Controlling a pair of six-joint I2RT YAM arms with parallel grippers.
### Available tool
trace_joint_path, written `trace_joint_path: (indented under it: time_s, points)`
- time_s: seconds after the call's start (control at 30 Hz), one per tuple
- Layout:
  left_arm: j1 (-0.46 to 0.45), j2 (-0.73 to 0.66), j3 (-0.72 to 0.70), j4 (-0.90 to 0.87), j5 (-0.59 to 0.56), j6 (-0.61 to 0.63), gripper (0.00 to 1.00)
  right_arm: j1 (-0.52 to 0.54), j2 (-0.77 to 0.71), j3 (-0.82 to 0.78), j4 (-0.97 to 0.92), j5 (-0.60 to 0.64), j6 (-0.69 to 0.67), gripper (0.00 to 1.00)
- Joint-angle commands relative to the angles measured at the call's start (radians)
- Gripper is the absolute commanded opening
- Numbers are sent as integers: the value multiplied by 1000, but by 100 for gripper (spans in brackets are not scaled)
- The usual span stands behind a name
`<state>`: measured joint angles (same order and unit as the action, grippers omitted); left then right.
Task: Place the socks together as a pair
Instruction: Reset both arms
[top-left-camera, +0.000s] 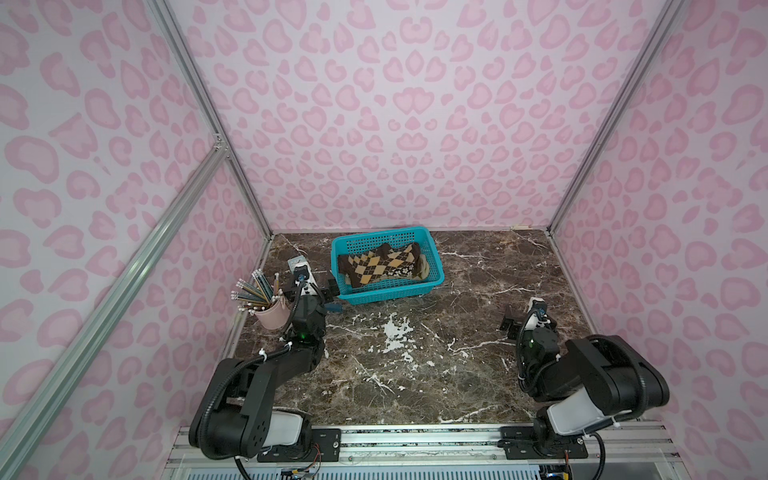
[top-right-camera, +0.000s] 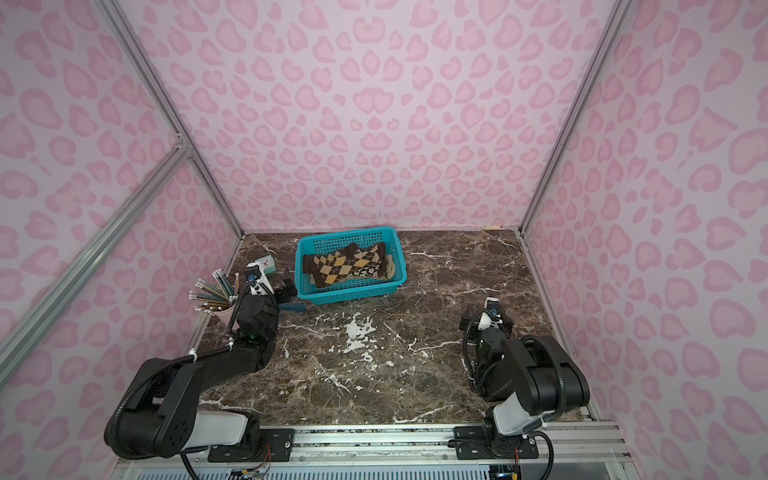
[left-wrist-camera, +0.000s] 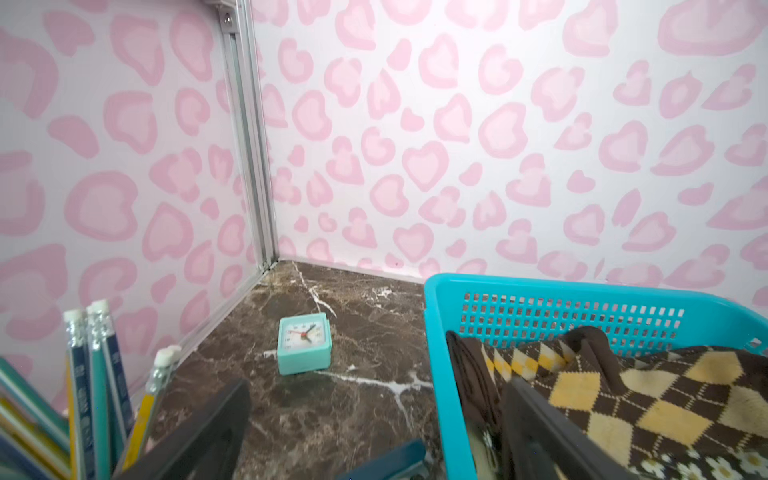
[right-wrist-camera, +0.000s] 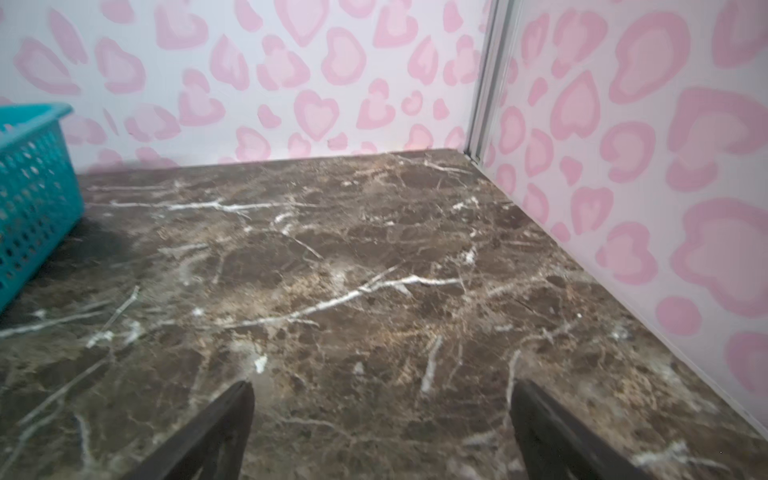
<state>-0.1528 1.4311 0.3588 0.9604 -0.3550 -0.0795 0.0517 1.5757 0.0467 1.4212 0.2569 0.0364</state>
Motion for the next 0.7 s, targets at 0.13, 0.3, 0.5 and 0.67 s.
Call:
trace_joint_path:
  time_s: [0.13, 0.3, 0.5, 0.67]
  points:
    - [14, -60, -82, 241, 98, -17, 97, -78, -2, 62, 137, -141, 54, 100]
    - [-2, -192, -78, -20, 17, 73, 98, -77, -4, 76, 102, -163, 47, 100]
    - [9, 38, -61, 125, 75, 131, 99, -76, -9, 88, 71, -164, 49, 100]
    - [103, 102, -94, 234, 192, 54, 99, -79, -13, 108, 28, -170, 48, 100]
